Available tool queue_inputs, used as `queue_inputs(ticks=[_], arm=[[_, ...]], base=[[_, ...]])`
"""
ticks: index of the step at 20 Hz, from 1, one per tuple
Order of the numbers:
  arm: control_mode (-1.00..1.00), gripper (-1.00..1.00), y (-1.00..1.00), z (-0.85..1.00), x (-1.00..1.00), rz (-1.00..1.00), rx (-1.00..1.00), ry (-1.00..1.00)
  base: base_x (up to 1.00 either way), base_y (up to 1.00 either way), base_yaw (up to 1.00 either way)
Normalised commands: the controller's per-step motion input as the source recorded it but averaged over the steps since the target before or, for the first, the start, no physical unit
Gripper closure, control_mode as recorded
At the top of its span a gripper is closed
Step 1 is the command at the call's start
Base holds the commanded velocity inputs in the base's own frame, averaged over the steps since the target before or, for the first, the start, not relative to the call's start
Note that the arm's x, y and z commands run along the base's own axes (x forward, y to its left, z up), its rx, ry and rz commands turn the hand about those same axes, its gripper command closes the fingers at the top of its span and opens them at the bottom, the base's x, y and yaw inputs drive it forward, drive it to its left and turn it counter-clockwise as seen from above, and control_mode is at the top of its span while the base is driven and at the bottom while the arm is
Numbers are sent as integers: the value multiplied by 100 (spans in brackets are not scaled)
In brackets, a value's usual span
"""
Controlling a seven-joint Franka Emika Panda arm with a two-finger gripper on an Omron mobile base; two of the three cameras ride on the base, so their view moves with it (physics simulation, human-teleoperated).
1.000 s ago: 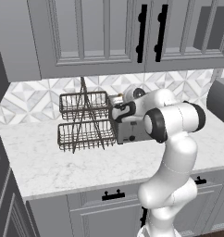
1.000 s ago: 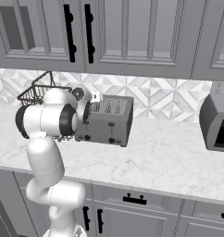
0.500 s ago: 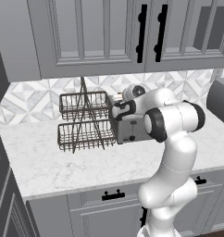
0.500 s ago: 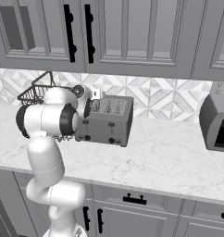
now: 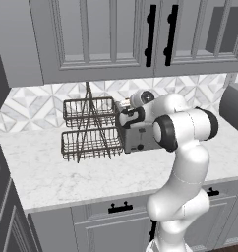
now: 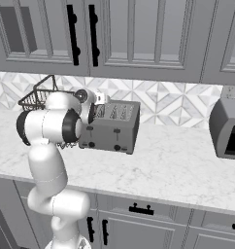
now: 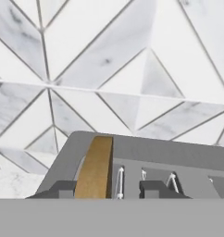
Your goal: Start the toaster. Once the lever pops up, take the bread to the plate on the dining counter.
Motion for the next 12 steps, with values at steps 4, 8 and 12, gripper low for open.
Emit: queue_inputs(ticks=[4,8,12], arm=[[-100,100,0,0,0,0,0,0],[-100,100,0,0,-10,0,0,0],[-100,100,0,10,-39,0,0,-1]], base=[[0,0,0],[0,0,0],[0,0,0]])
